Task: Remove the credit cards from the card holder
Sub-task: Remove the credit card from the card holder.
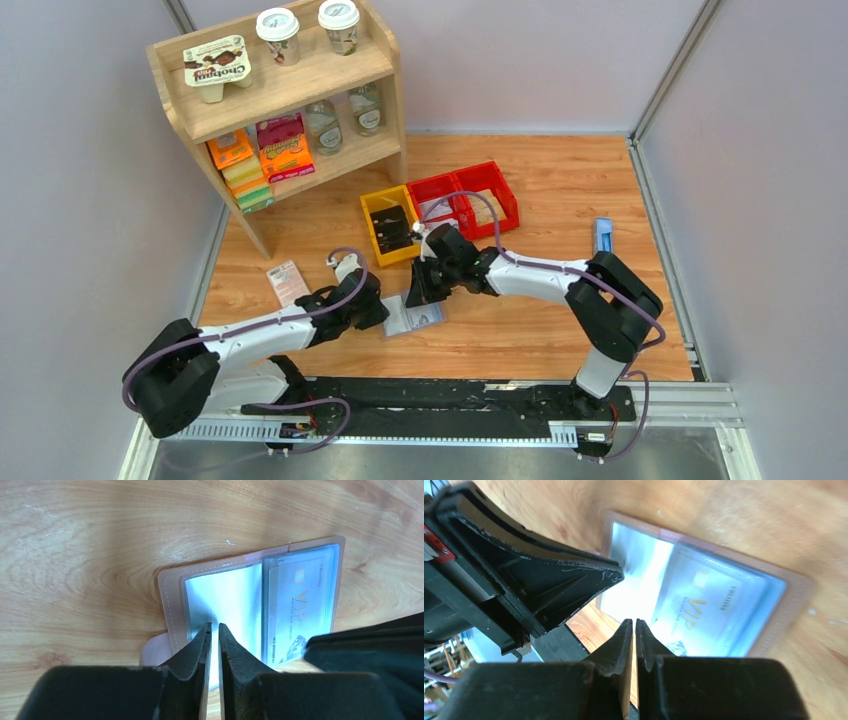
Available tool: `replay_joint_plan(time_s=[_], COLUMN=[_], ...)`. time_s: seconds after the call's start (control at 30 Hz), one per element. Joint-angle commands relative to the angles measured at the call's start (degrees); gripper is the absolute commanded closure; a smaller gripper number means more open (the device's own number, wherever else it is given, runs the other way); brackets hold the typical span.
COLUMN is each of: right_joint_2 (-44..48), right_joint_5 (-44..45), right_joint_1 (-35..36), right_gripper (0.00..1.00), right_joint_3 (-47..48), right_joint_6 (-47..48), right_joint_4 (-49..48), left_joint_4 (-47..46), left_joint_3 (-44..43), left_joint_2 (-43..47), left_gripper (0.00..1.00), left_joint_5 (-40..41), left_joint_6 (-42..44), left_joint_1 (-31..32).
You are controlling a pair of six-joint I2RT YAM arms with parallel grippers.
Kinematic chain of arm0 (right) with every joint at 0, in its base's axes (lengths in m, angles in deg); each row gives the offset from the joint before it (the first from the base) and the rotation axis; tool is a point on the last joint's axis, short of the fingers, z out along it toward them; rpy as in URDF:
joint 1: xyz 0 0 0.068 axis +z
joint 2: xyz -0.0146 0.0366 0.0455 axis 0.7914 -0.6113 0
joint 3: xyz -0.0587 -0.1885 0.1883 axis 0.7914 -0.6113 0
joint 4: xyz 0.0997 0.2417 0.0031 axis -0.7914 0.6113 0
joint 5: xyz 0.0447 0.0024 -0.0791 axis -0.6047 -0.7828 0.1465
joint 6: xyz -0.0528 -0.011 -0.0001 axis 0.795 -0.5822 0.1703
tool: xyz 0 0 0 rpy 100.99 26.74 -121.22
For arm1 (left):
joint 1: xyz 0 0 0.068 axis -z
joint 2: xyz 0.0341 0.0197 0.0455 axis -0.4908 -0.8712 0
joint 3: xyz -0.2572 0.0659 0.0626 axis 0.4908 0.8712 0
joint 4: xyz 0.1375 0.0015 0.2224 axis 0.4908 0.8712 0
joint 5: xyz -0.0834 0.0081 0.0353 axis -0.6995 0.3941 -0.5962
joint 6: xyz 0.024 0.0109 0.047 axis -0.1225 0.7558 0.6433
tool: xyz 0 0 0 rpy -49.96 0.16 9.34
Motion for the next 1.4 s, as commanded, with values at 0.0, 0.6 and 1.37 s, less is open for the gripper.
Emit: replay_joint_plan(time_s=[0.0, 0.6, 1.37], right_joint_2=[3.46, 1.09, 3.28], right_joint_5=[3.94, 4.38, 4.99], right_joint_1=[-2.88, -4.99, -5.96], right_gripper=[0.91, 0.91, 0.91], right_joint_3=[-1.68, -5.81, -6.87], right_joint_6=[2.03, 2.38, 2.73], right_joint_4=[1.15, 1.24, 1.42], left_joint_4=[0.59, -7.05, -25.41], left_joint_3=[2.41, 1.36, 3.20], left_joint_2=[2.16, 9.38, -7.58], left_gripper=[0.81, 0.56, 0.53], left_joint_5=[1.09, -1.63, -7.78], left_joint_6=[-1.17, -2.83, -3.70], left_joint_1=[-0.14, -0.14, -1.02])
